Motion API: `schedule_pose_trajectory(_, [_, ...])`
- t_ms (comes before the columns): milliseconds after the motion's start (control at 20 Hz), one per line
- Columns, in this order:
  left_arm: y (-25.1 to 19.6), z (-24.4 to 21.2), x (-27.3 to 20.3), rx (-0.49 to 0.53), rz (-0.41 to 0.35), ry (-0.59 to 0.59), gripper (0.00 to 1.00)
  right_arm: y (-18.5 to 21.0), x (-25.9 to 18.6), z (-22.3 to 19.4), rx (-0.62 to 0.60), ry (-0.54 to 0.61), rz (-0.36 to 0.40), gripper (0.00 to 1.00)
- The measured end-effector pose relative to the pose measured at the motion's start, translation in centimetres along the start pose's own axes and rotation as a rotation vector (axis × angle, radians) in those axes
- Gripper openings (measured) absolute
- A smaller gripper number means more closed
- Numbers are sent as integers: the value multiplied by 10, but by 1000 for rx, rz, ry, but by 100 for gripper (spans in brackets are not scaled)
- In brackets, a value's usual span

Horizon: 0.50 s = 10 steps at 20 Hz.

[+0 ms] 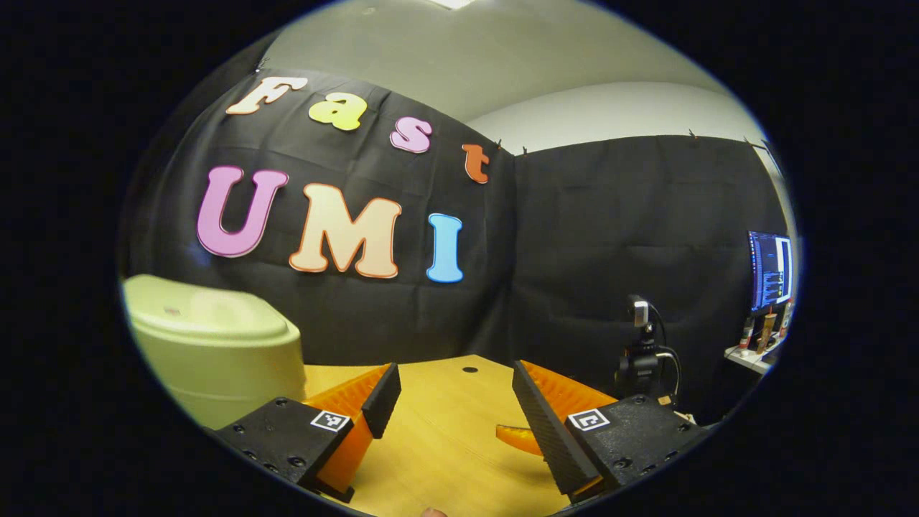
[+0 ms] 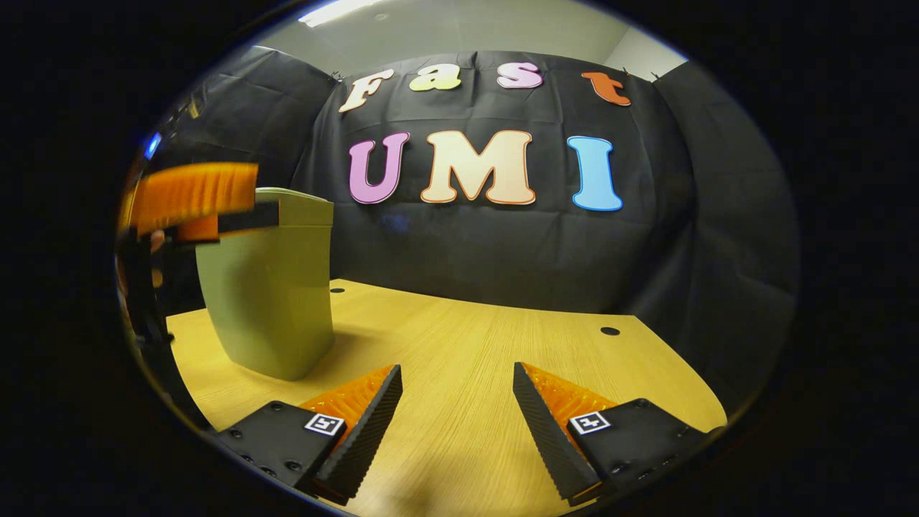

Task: Press the lid of the desktop garbage bin to open it, pick up the crumpled paper on the desktop and throw it into the bin, then pick up the pop can on the desktop and drop it into the bin, and finally close the garbage bin lid.

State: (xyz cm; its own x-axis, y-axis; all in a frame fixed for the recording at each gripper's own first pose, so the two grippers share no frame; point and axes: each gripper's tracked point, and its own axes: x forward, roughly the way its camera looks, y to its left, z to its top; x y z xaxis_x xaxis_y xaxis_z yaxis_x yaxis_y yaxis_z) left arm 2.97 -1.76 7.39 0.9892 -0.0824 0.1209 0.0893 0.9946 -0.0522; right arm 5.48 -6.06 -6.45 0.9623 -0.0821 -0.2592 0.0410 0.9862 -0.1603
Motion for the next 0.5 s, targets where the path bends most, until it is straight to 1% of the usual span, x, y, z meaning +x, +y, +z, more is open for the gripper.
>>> schedule_pose_trajectory(100, [11, -34, 0, 17, 13, 27, 94, 0, 3, 3, 23, -18, -5, 98])
schedule_pose_trajectory(200, [19, -56, 0, 34, 20, 45, 95, 6, 6, 5, 54, -31, 3, 98])
schedule_pose_trajectory(250, [21, -60, 0, 31, 15, 44, 95, 7, 8, 5, 62, -40, 4, 98])
schedule_pose_trajectory(350, [23, -69, -1, 6, -1, 47, 95, 2, 13, 3, 57, -45, -23, 98])
schedule_pose_trajectory(500, [32, -75, -3, -38, 8, 42, 95, -6, 14, -3, 52, -34, -56, 98])
